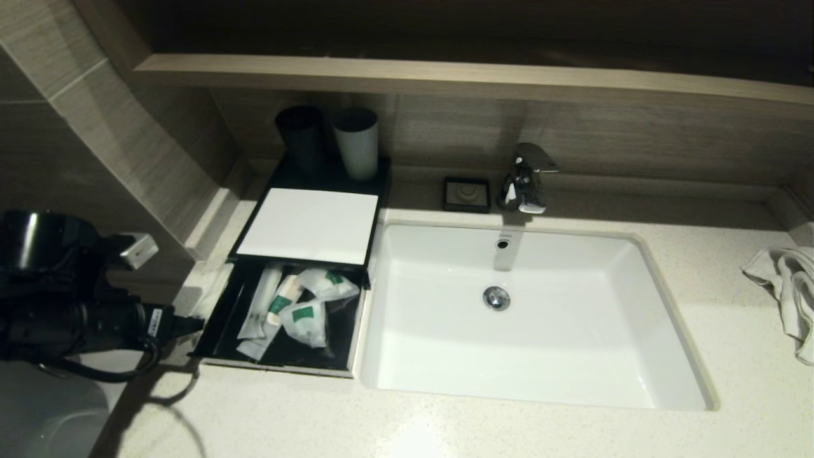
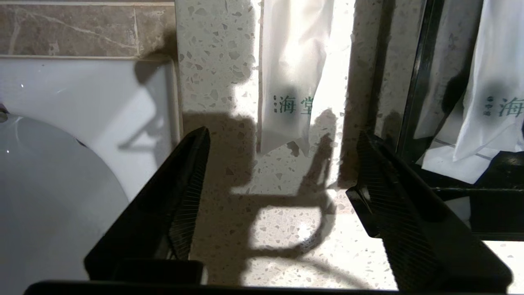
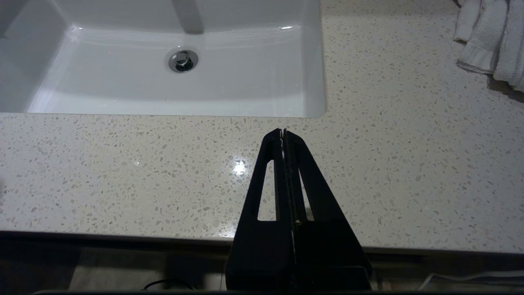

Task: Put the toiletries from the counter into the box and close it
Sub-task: Pick up the bathroom toiletry

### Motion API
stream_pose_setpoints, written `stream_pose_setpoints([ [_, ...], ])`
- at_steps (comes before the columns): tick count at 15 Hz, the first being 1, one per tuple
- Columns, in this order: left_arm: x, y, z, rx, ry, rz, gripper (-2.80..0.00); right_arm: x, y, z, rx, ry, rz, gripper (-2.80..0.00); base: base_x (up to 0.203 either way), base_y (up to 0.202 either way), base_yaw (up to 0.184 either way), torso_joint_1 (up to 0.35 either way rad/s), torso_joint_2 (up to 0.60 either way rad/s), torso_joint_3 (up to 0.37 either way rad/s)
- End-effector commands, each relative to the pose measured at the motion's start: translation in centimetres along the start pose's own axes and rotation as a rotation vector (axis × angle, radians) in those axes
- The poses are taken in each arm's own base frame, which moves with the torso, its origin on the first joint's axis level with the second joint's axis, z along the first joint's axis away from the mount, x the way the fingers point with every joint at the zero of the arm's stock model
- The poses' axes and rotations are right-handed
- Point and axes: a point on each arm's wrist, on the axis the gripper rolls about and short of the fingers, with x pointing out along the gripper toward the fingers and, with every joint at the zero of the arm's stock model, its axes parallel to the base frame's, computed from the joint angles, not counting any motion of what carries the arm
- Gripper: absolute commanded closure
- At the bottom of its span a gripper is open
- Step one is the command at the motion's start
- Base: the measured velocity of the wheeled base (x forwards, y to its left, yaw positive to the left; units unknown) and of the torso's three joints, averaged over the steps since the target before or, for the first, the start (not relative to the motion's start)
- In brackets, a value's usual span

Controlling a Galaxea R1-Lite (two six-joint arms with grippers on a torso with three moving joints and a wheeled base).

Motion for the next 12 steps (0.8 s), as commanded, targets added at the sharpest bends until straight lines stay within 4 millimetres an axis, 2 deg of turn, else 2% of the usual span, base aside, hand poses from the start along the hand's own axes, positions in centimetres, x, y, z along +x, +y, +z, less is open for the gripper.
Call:
stream_pose_setpoints([
  [1,0.3,0.1,-0.1,0.008,0.010,-0.002,-2.80,0.0,0.0,0.0,0.001,0.001,0.000,0.00,0.000,0.000,0.000,0.000,0.00,0.000],
  [12,1.3,1.1,0.0,-0.006,-0.002,0.030,-2.80,0.0,0.0,0.0,0.001,0.000,0.000,0.00,0.000,0.000,0.000,0.000,0.00,0.000],
])
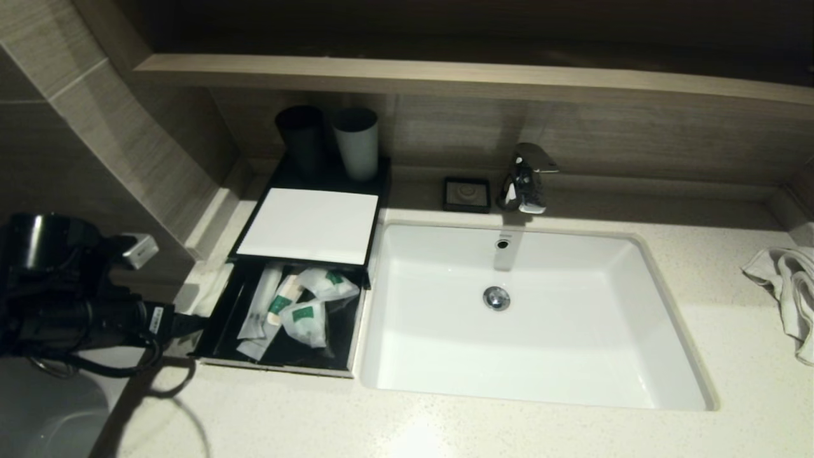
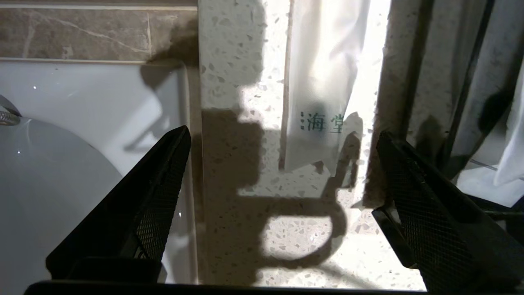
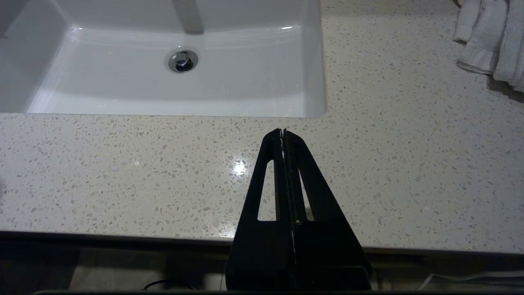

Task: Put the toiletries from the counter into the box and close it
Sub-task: Pick up the bathroom toiletry

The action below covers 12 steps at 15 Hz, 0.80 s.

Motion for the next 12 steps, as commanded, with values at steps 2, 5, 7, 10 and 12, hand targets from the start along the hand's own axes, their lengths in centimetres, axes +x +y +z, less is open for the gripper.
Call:
stream_pose_setpoints([
  [2,0.3,0.5,0.0,-0.012,-0.004,0.012,-2.80,0.0,0.0,0.0,0.000,0.000,0.000,0.00,0.000,0.000,0.000,0.000,0.00,0.000],
  [5,0.8,0.7,0.0,-0.014,-0.007,0.016,-2.80,0.0,0.0,0.0,0.000,0.000,0.000,0.00,0.000,0.000,0.000,0.000,0.00,0.000],
  [7,1.1,0.8,0.2,-0.012,-0.008,0.017,-2.80,0.0,0.0,0.0,0.000,0.000,0.000,0.00,0.000,0.000,0.000,0.000,0.00,0.000],
  [10,1.2,0.8,0.2,-0.009,-0.007,0.017,-2.80,0.0,0.0,0.0,0.000,0.000,0.000,0.00,0.000,0.000,0.000,0.000,0.00,0.000],
  [12,1.4,0.8,0.2,-0.010,-0.004,0.016,-2.80,0.0,0.0,0.0,0.000,0.000,0.000,0.00,0.000,0.000,0.000,0.000,0.00,0.000],
])
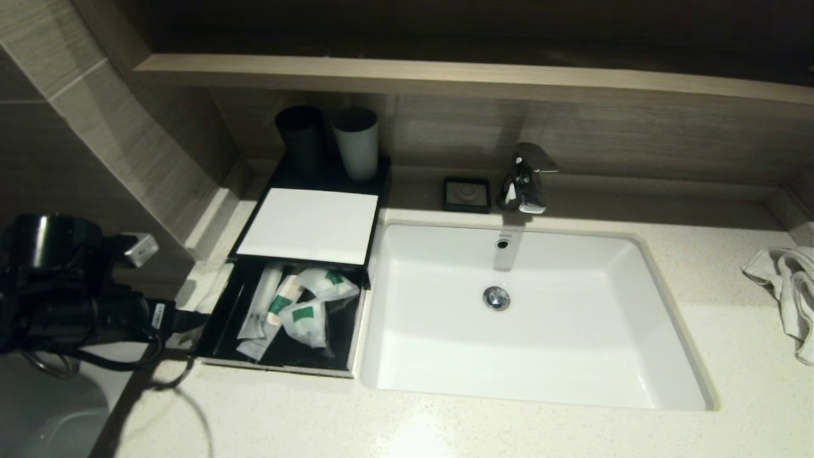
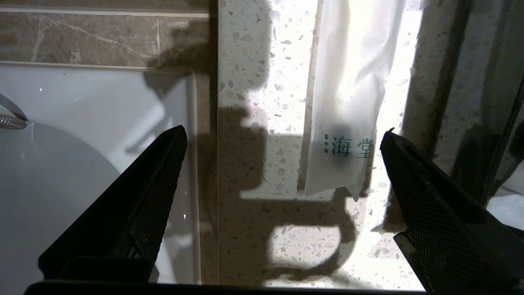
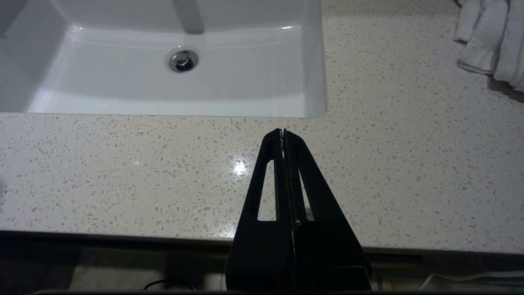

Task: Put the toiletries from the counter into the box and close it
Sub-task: Pick up the bathroom toiletry

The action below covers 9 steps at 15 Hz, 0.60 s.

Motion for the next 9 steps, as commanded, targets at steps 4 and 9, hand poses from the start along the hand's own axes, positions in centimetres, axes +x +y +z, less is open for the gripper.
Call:
stream_pose_setpoints([
  [4,0.48,0.05,-0.14,0.011,0.013,-0.004,-2.80,0.01,0.00,0.00,0.001,0.001,0.000,0.00,0.000,0.000,0.000,0.000,0.00,0.000],
  [9,0.77,0.16,0.15,0.012,0.006,-0.002,-2.80,0.00,0.00,0.00,0.001,0.000,0.000,0.00,0.000,0.000,0.000,0.000,0.00,0.000],
])
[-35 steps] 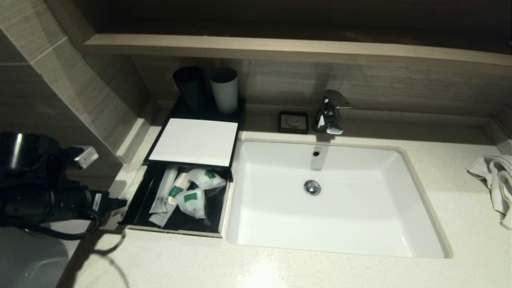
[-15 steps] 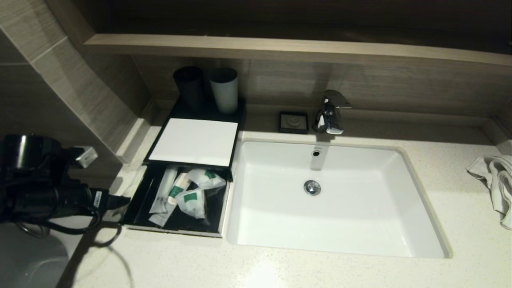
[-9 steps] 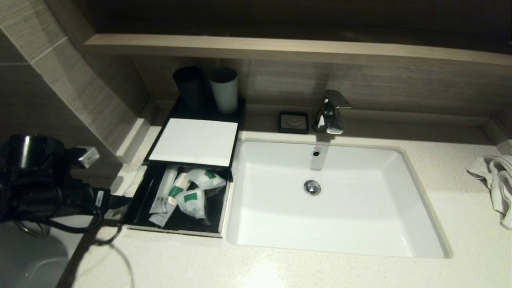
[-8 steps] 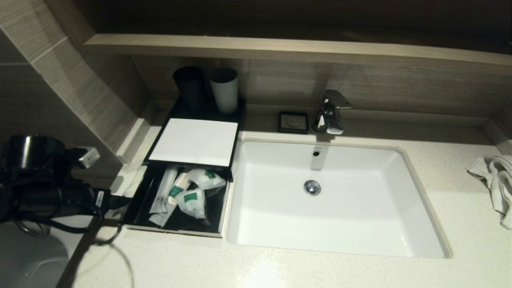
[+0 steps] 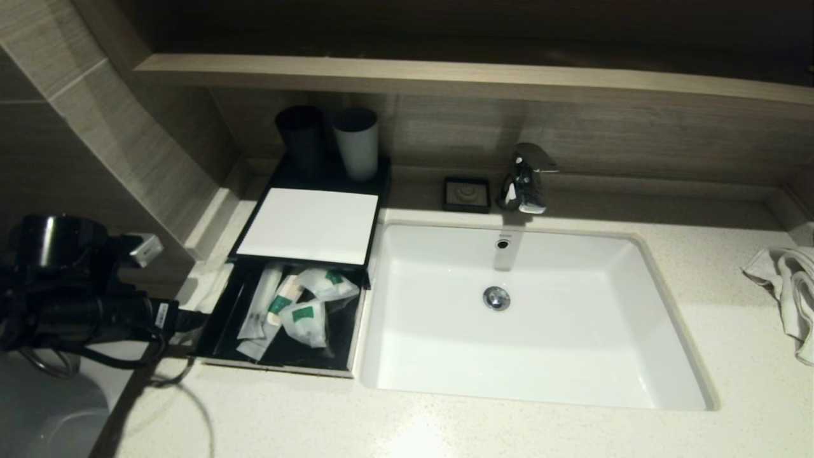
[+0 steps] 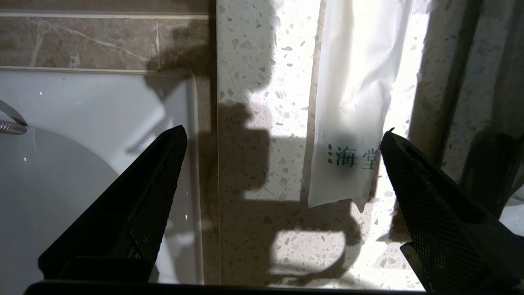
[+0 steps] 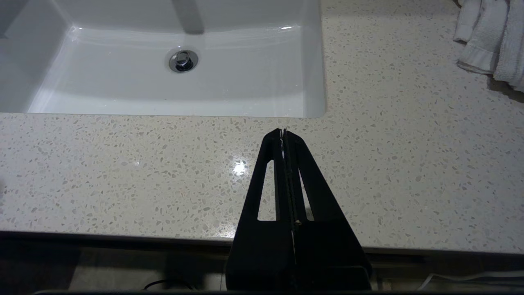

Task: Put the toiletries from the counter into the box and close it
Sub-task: Pick up the bathroom toiletry

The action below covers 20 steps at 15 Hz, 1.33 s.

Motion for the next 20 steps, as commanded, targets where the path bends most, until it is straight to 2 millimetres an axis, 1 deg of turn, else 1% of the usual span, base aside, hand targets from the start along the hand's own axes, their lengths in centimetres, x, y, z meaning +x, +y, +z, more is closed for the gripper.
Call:
stream_pose_setpoints([
  [1,0.15,0.03,-0.02,0.001,0.003,-0.001,-2.80,0.00,0.00,0.00,0.000,0.000,0.000,0.00,0.000,0.000,0.000,0.000,0.00,0.000],
  [11,0.37,-0.03,-0.08,0.002,0.010,-0.004,-2.80,0.00,0.00,0.00,0.000,0.000,0.000,0.00,0.000,0.000,0.000,0.000,0.00,0.000],
  [12,0.33,-0.03,-0.07,0.002,0.009,-0.004,0.00,0.00,0.00,0.00,0.000,0.000,0.000,0.00,0.000,0.000,0.000,0.000,0.00,0.000],
  [20,-0.02,-0.23,-0.31,0.018,0.008,-0.009,0.00,0.00,0.00,0.00,0.000,0.000,0.000,0.00,0.000,0.000,0.000,0.000,0.00,0.000],
])
